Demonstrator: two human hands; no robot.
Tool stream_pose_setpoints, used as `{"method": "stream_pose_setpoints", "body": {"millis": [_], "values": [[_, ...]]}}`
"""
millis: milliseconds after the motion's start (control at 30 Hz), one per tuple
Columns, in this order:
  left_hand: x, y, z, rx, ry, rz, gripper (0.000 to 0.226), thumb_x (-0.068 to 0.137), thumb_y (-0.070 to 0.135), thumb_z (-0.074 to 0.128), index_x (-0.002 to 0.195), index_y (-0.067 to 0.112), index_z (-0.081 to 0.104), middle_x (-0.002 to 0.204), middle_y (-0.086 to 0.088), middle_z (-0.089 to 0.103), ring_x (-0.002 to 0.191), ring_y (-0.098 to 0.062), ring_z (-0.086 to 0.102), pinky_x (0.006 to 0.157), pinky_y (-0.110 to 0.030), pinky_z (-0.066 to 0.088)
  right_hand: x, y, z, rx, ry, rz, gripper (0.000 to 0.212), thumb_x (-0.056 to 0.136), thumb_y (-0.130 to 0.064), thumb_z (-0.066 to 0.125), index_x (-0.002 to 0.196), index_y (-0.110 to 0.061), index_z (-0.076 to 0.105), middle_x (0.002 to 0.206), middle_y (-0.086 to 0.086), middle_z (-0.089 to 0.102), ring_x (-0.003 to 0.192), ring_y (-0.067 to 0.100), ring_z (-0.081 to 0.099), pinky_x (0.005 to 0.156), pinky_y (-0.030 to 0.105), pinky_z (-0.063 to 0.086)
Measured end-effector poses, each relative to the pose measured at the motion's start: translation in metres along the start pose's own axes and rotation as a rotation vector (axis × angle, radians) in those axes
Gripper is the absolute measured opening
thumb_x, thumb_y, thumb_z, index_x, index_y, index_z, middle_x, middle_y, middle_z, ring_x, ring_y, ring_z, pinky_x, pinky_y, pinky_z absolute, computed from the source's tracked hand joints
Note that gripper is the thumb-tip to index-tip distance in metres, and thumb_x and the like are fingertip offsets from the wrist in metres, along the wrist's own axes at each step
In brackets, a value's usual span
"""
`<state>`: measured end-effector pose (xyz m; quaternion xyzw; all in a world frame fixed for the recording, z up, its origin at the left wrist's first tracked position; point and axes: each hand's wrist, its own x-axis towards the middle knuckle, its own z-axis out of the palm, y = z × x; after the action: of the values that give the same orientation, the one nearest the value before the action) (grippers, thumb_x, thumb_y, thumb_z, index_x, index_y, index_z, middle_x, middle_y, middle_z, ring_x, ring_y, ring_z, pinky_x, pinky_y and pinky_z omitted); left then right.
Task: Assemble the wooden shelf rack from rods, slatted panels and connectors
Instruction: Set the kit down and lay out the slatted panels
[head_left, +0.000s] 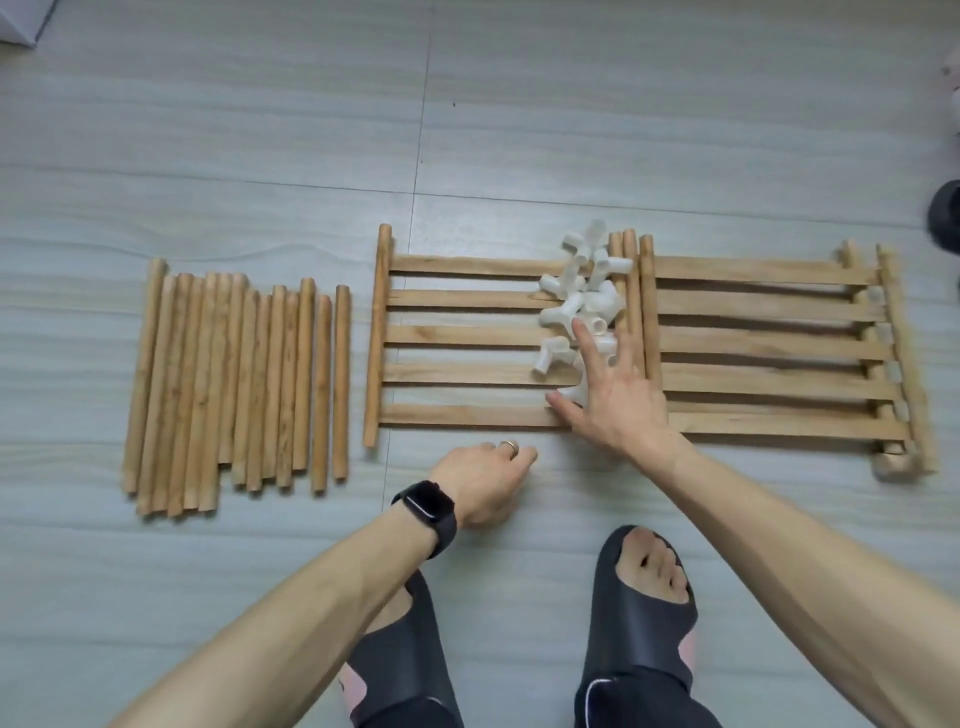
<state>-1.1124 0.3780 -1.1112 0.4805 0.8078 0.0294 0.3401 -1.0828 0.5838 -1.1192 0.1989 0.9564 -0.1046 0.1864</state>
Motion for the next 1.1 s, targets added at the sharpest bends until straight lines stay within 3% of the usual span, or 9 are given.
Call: {"method": "stream_pose_setpoints", "body": {"millis": [167, 300, 433, 533, 667, 767, 867, 967, 1100], "values": [[0.032, -0.007, -0.046, -0.308, 0.35, -0.177, 0.042, 0.085, 0.032, 0.059, 0.118, 0.015, 0.038, 0.077, -0.004, 0.053, 0.071, -0.032, 0.05, 0.06, -0.036, 0.037, -0.002, 0.006, 0.008, 0.23, 0.1, 0.025, 0.085, 0.089, -0.053, 0.069, 0.152, -0.042, 0.014, 0.149, 0.019, 0.026, 0.094, 0.049, 0.063, 0.076, 0.05, 0.055], [0.072, -0.018, -0.075, -0.341, 0.39, -0.263, 0.049, 0.091, 0.028, 0.058, 0.135, 0.017, 0.039, 0.087, -0.012, 0.058, 0.088, -0.039, 0.061, 0.068, -0.039, 0.044, -0.002, 0.009, 0.005, 0.343, 0.102, 0.088, 0.082, 0.084, -0.051, 0.076, 0.138, -0.037, 0.016, 0.134, 0.015, 0.034, 0.095, 0.047, 0.063, 0.083, 0.053, 0.055], [0.095, -0.019, -0.072, -0.256, 0.28, -0.291, 0.046, 0.097, 0.049, 0.056, 0.138, 0.033, 0.047, 0.118, -0.011, 0.052, 0.101, -0.036, 0.061, 0.079, -0.041, 0.051, -0.002, 0.012, 0.006, 0.383, 0.167, 0.051, 0.056, 0.094, -0.04, 0.066, 0.131, -0.035, 0.024, 0.129, 0.014, 0.04, 0.095, 0.045, 0.061, 0.081, 0.055, 0.055], [0.097, -0.019, -0.06, -0.231, 0.312, -0.298, 0.032, 0.1, 0.049, 0.05, 0.126, 0.03, 0.054, 0.114, -0.008, 0.054, 0.102, -0.035, 0.061, 0.076, -0.04, 0.047, -0.003, 0.014, 0.01, 0.393, 0.239, 0.021, 0.046, 0.097, -0.031, 0.064, 0.128, -0.033, 0.031, 0.125, 0.013, 0.044, 0.09, 0.045, 0.059, 0.073, 0.053, 0.055], [0.08, -0.029, -0.053, -0.342, 0.43, -0.311, 0.029, 0.101, 0.05, 0.049, 0.122, 0.033, 0.056, 0.107, -0.003, 0.059, 0.096, -0.031, 0.061, 0.071, -0.036, 0.045, -0.004, 0.018, 0.012, 0.48, 0.315, 0.01, 0.047, 0.098, -0.022, 0.065, 0.13, -0.031, 0.031, 0.129, 0.015, 0.043, 0.092, 0.031, 0.055, 0.075, 0.042, 0.05], [0.056, -0.043, -0.056, -0.434, 0.505, -0.33, 0.027, 0.099, 0.051, 0.053, 0.118, 0.033, 0.06, 0.103, 0.001, 0.063, 0.093, -0.024, 0.061, 0.07, -0.035, 0.044, -0.007, 0.022, 0.0, 0.574, 0.353, 0.049, 0.046, 0.098, -0.028, 0.066, 0.13, -0.031, 0.034, 0.126, 0.009, 0.043, 0.083, 0.018, 0.049, 0.075, 0.037, 0.044], [0.019, -0.058, -0.059, -0.617, 0.651, -0.38, 0.024, 0.097, 0.049, 0.059, 0.113, 0.032, 0.065, 0.104, 0.009, 0.068, 0.094, -0.015, 0.06, 0.072, -0.033, 0.047, -0.008, 0.015, -0.027, 0.638, 0.381, 0.038, 0.045, 0.096, -0.035, 0.068, 0.127, -0.033, 0.034, 0.12, 0.0, 0.041, 0.084, 0.018, 0.055, 0.077, 0.036, 0.041], [-0.032, -0.076, -0.052, -0.882, 0.774, -0.461, 0.012, 0.095, 0.049, 0.063, 0.103, 0.041, 0.067, 0.1, 0.02, 0.068, 0.097, -0.005, 0.062, 0.079, -0.025, 0.05, -0.009, -0.017, -0.058, 0.626, 0.307, -0.098, 0.044, 0.094, -0.037, 0.071, 0.121, -0.036, 0.036, 0.125, -0.004, 0.046, 0.108, 0.018, 0.051, 0.081, 0.041, 0.048], [-0.111, -0.105, -0.02, -1.025, 0.917, -0.754, 0.011, 0.094, 0.045, 0.065, 0.103, 0.038, 0.066, 0.102, 0.009, 0.07, 0.099, -0.015, 0.063, 0.075, -0.028, 0.049, -0.025, -0.091, -0.078, 0.45, 0.014, -0.427, 0.049, 0.09, -0.041, 0.075, 0.119, -0.04, 0.035, 0.13, 0.003, 0.057, 0.116, 0.022, 0.056, 0.088, 0.033, 0.044]]}}
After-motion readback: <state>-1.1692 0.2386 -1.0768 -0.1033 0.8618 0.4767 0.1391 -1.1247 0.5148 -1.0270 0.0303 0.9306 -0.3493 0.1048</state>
